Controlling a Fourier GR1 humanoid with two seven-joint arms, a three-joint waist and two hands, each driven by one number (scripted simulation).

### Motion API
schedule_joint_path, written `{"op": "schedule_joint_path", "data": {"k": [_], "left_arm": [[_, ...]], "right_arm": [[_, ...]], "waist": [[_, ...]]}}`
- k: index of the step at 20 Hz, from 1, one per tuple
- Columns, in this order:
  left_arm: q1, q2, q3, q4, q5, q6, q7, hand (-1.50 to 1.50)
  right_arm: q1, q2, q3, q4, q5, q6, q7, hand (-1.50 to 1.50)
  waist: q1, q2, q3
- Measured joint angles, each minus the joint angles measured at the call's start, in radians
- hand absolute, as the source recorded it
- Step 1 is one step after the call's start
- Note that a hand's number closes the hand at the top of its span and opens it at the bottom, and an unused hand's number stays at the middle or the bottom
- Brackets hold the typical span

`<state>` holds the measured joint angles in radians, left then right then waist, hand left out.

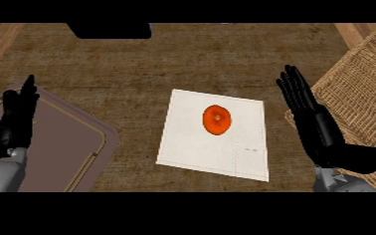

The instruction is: Pick the squash from the placemat and place it in the basket

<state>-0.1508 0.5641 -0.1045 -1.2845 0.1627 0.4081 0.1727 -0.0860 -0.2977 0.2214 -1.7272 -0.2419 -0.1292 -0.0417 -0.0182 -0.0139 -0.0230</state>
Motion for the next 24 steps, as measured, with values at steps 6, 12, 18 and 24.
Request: {"op": "schedule_joint_path", "data": {"k": [6,12,18,24], "left_arm": [[0.039,-0.108,-0.057,-0.021,0.066,-0.095,0.001,0.00],[0.053,-0.142,-0.101,-0.045,0.083,-0.175,-0.014,0.00],[0.082,-0.134,-0.091,-0.054,0.098,-0.211,-0.015,0.00],[0.123,-0.132,-0.073,-0.058,0.097,-0.204,-0.019,0.00]], "right_arm": [[-0.204,0.091,-0.031,0.085,-0.005,-0.051,0.016,1.50],[-0.366,0.210,0.163,0.220,0.179,-0.115,0.010,-1.50],[-0.503,0.246,0.277,0.373,0.428,-0.295,0.200,-1.50],[-0.669,0.093,0.315,0.439,0.648,-0.228,0.502,-1.50]], "waist": [[0.041,0.014,0.022],[0.077,0.014,0.032],[0.058,0.003,0.032],[0.016,-0.017,0.031]]}}
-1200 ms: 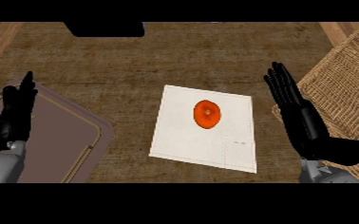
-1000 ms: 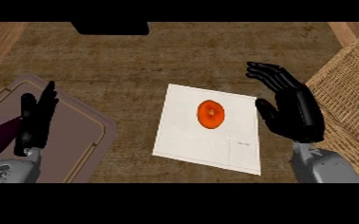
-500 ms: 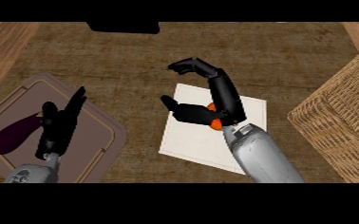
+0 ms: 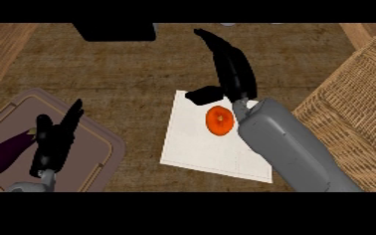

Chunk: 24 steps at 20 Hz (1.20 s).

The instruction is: Pick the squash from the placemat and place it in the basket

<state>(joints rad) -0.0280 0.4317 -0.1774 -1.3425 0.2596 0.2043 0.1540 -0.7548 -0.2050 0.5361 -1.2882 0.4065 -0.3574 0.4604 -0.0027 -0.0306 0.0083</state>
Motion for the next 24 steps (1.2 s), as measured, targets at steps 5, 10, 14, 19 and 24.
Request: {"op": "schedule_joint_path", "data": {"k": [5,10,14,19,24], "left_arm": [[0.028,0.002,0.013,-0.007,-0.001,-0.001,-0.008,0.00],[0.043,0.001,0.023,-0.022,-0.001,-0.002,-0.004,0.00],[0.062,-0.001,0.030,-0.037,-0.006,-0.002,-0.018,0.00],[0.077,0.001,0.040,-0.050,-0.003,-0.016,-0.024,0.00],[0.075,-0.010,0.045,-0.055,-0.009,-0.009,-0.009,0.00]], "right_arm": [[-0.156,-0.094,0.017,-0.054,0.036,0.227,0.244,-1.50],[-0.281,-0.151,-0.012,-0.119,-0.079,0.512,0.437,-1.50],[-0.324,-0.189,-0.043,-0.150,-0.216,0.682,0.520,-1.50],[-0.350,-0.244,-0.061,-0.191,-0.353,0.774,0.563,-1.50],[-0.361,-0.290,-0.065,-0.235,-0.454,0.807,0.592,-1.50]], "waist": [[-0.021,-0.008,0.002],[-0.029,-0.007,0.004],[-0.031,-0.005,0.005],[-0.035,-0.001,0.005],[-0.036,0.003,0.007]]}}
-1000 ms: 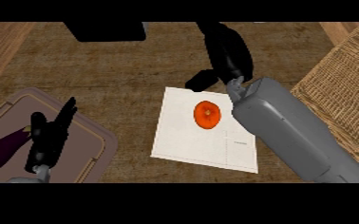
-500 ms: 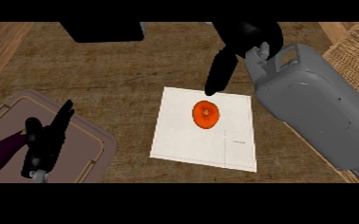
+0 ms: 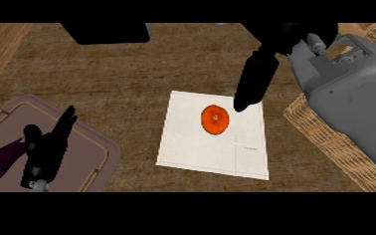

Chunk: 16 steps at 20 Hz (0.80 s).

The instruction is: Pick the squash from the placemat and place it in the basket

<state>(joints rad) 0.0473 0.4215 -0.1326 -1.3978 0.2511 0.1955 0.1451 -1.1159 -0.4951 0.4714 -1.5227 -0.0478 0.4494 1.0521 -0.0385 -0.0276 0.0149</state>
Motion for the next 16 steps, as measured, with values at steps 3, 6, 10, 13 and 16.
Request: {"op": "schedule_joint_path", "data": {"k": [3,6,10,13,16], "left_arm": [[0.002,0.002,0.000,-0.012,-0.004,-0.003,0.017,0.00],[0.005,0.000,-0.003,-0.025,-0.012,-0.005,0.024,0.00],[0.000,-0.018,-0.006,-0.026,-0.027,0.004,0.020,0.00],[0.001,-0.013,-0.003,-0.037,-0.021,-0.015,0.037,0.00],[0.003,-0.019,0.001,-0.036,-0.030,-0.015,0.028,0.00]], "right_arm": [[0.029,-0.008,0.021,-0.038,-0.022,-0.008,0.020,-1.50],[0.043,-0.006,0.030,-0.065,-0.031,-0.026,0.038,-1.50],[0.097,-0.004,0.057,-0.097,-0.007,-0.051,0.032,-1.50],[0.133,0.012,0.084,-0.100,0.035,-0.078,0.027,-1.50],[0.176,0.025,0.113,-0.109,0.079,-0.098,0.022,-1.50]], "waist": [[0.004,0.003,0.000],[0.011,0.006,0.000],[0.017,0.010,0.001],[0.025,0.013,0.000],[0.027,0.015,0.001]]}}
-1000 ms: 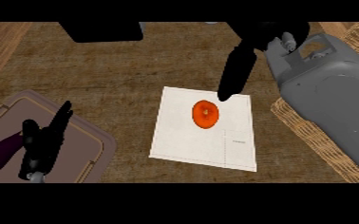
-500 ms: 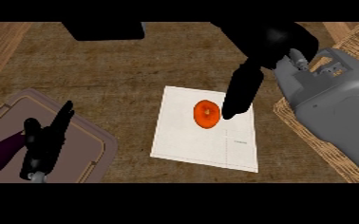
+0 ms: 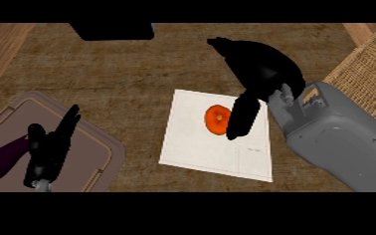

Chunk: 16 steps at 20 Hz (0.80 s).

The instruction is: Pick the squash from the placemat and place it in the basket

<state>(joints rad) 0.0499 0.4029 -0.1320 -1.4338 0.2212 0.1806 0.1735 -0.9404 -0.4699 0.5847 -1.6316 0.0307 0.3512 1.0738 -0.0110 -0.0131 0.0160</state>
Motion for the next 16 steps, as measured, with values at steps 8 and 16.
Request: {"op": "schedule_joint_path", "data": {"k": [8,16], "left_arm": [[0.006,-0.007,0.013,-0.001,-0.003,-0.023,-0.013,0.00],[0.009,-0.016,0.018,-0.008,-0.017,-0.031,-0.004,0.00]], "right_arm": [[0.105,0.006,0.054,0.022,0.083,-0.025,-0.034,-1.50],[0.185,0.032,0.076,0.031,0.170,-0.060,-0.064,-1.50]], "waist": [[0.004,0.002,0.002],[0.007,0.002,0.002]]}}
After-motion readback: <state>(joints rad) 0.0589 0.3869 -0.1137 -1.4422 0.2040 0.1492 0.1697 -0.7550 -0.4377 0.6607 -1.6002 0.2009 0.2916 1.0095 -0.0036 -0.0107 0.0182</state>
